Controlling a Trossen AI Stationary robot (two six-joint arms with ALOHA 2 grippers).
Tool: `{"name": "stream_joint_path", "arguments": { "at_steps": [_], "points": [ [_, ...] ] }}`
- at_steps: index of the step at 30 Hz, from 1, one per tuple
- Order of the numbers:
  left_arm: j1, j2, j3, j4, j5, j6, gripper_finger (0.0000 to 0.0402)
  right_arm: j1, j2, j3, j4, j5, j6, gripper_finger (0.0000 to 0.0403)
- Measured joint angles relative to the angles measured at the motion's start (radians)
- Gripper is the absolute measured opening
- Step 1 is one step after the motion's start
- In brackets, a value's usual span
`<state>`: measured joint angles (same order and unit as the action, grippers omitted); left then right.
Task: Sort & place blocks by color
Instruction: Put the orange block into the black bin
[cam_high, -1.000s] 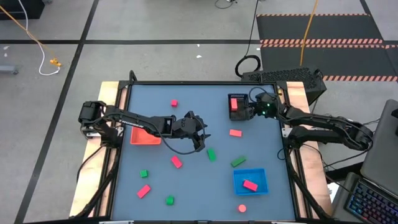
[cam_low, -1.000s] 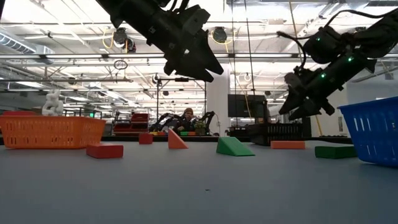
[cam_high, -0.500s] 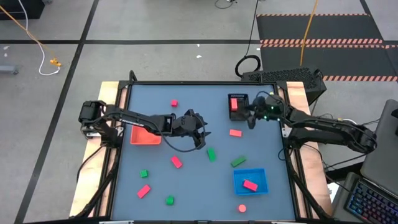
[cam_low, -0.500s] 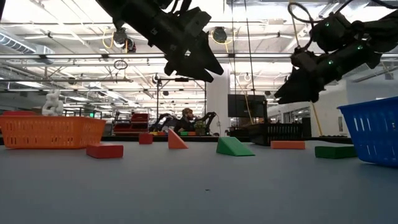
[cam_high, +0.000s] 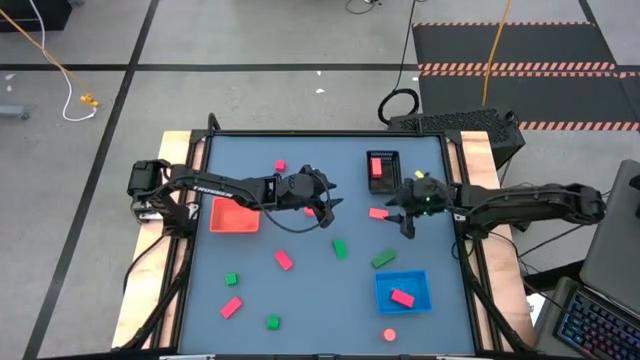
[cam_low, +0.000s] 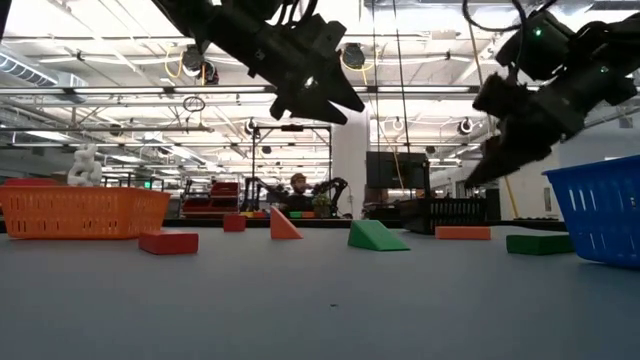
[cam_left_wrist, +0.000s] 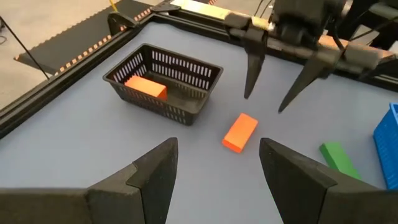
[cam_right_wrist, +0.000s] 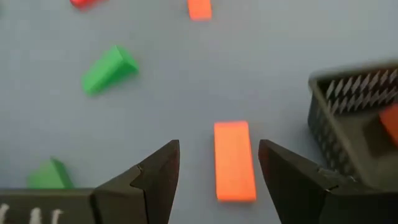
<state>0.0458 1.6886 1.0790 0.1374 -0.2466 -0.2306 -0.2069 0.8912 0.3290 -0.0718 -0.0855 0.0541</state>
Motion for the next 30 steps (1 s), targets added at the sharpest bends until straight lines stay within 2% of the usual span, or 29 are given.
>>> {"name": "stream_joint_path", "arguments": {
  "at_steps": [4, 9, 17, 21, 26, 30],
  "points": [
    [0.01, 0.0, 0.0, 0.001, 0.002, 0.001, 0.023, 0.029, 0.062, 0.0, -0.015, 0.064, 0.002, 0.0212],
    [0.02, 0.0, 0.0, 0.003, 0.001, 0.009, 0.023, 0.032, 0.149, 0.0, 0.008, 0.085, 0.006, 0.0214],
    [0.023, 0.0, 0.0, 0.003, 0.001, 0.018, 0.023, 0.032, 0.277, 0.0, 0.132, 0.111, 0.012, 0.0245],
    [0.023, 0.0, 0.0, -0.001, 0.001, 0.038, 0.023, 0.032, 0.336, 0.0, 0.149, 0.111, 0.012, 0.0247],
    [0.023, 0.0, 0.0, -0.011, 0.001, 0.044, 0.023, 0.032, 0.38, 0.003, 0.195, 0.114, 0.011, 0.0211],
    [0.023, 0.0, 0.0, -0.015, 0.001, 0.045, 0.023, 0.032, 0.375, 0.001, 0.219, 0.111, -0.024, 0.0135]
  ]
}}
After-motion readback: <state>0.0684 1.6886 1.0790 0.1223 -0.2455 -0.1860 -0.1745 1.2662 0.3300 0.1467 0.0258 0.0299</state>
